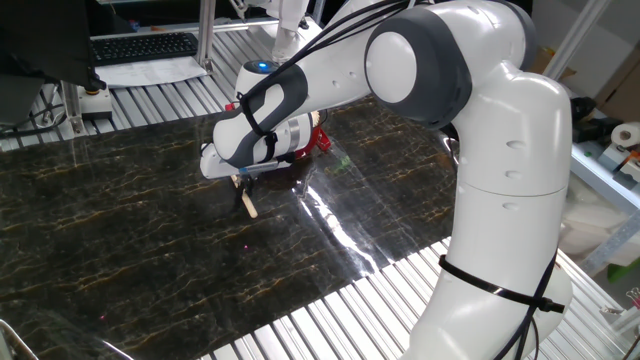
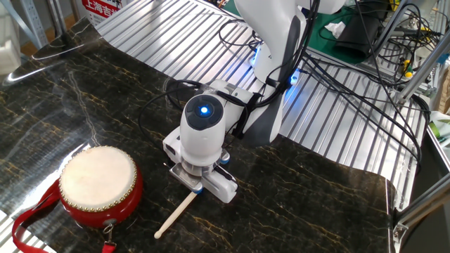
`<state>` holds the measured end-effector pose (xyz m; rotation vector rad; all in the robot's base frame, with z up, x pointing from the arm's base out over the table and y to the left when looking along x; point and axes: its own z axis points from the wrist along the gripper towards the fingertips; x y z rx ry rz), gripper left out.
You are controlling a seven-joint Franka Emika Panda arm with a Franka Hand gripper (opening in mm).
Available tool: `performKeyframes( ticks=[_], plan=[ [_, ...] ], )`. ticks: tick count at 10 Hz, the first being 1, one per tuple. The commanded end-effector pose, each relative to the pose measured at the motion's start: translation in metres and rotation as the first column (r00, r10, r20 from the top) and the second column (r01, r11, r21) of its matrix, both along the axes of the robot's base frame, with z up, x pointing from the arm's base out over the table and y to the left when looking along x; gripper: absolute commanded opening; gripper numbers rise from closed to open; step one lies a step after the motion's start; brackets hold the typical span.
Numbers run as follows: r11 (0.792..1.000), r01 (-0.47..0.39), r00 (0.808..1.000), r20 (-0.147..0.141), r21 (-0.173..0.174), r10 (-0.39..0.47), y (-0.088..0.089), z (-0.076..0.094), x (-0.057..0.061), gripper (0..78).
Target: Play the drum
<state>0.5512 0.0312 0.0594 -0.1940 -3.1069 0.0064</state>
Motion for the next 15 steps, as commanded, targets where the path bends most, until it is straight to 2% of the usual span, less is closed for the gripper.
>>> performKeyframes(
  ticks=[1,3,5,7,9,10,11,13,15],
  plan=[
    [1.0,0.013,1.0,-0.017,-0.008,-0.013,-0.002,0.016,0.013,1.1],
    [1.0,0.017,1.0,-0.023,-0.008,-0.017,-0.003,0.019,0.015,1.1],
    [1.0,0.024,1.0,-0.015,0.0,-0.024,-0.002,0.022,0.015,1.1],
    [1.0,0.026,1.0,-0.013,0.003,-0.026,0.002,0.032,0.014,1.1],
    [1.0,0.011,1.0,-0.021,0.004,-0.011,0.007,0.069,0.021,1.1],
    [1.0,0.014,0.999,-0.049,0.004,-0.013,0.008,0.097,0.03,1.1],
    [1.0,0.013,0.998,-0.058,0.005,-0.013,0.002,0.114,0.037,1.1],
    [1.0,0.02,0.998,-0.057,0.005,-0.019,-0.009,0.126,0.047,1.1],
    [1.0,0.025,0.998,-0.054,0.01,-0.024,-0.011,0.128,0.046,1.1]
  ],
)
